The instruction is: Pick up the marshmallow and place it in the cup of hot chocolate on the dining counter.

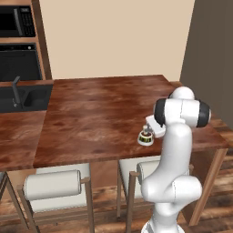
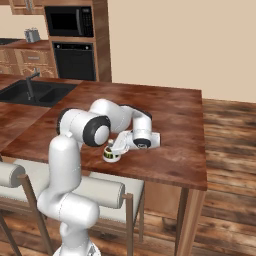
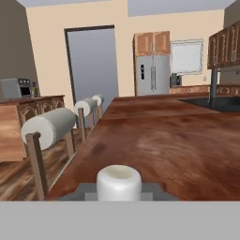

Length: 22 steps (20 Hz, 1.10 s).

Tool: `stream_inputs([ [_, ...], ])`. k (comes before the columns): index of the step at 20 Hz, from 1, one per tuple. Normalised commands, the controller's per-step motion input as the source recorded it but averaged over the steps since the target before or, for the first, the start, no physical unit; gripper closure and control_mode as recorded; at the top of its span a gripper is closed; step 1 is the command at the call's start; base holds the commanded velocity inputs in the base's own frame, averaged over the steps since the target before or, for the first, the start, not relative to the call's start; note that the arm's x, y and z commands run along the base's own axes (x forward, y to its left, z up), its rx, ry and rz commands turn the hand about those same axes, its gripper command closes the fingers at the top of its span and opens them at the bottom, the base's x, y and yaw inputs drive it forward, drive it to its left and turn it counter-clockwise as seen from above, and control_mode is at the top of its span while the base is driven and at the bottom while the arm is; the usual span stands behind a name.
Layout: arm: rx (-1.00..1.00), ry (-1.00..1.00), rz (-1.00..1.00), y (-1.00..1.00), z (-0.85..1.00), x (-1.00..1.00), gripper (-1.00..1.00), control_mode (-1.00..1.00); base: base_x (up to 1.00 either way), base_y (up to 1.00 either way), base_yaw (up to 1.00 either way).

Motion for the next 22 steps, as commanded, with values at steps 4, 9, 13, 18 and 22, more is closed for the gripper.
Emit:
stream_inputs([
  [4, 0.00, 0.00, 0.00, -0.02, -0.32, 0.00, 1.00, -1.00, 0.00, 0.00, 0.00],
  [9, 0.00, 0.00, 0.00, -0.03, -0.25, 0.02, 1.00, -1.00, 0.00, 0.00, 0.00],
  [13, 0.00, 0.00, 0.00, 0.00, -0.12, 0.06, -1.00, -1.00, 0.00, 0.00, 0.00],
  [18, 0.00, 0.00, 0.00, 0.00, 0.00, -0.02, -1.00, -1.00, 0.00, 0.00, 0.00],
  [22, 0.00, -0.03, 0.00, 0.00, 0.00, -0.21, -1.00, -1.00, 0.00, 0.00, 0.00],
])
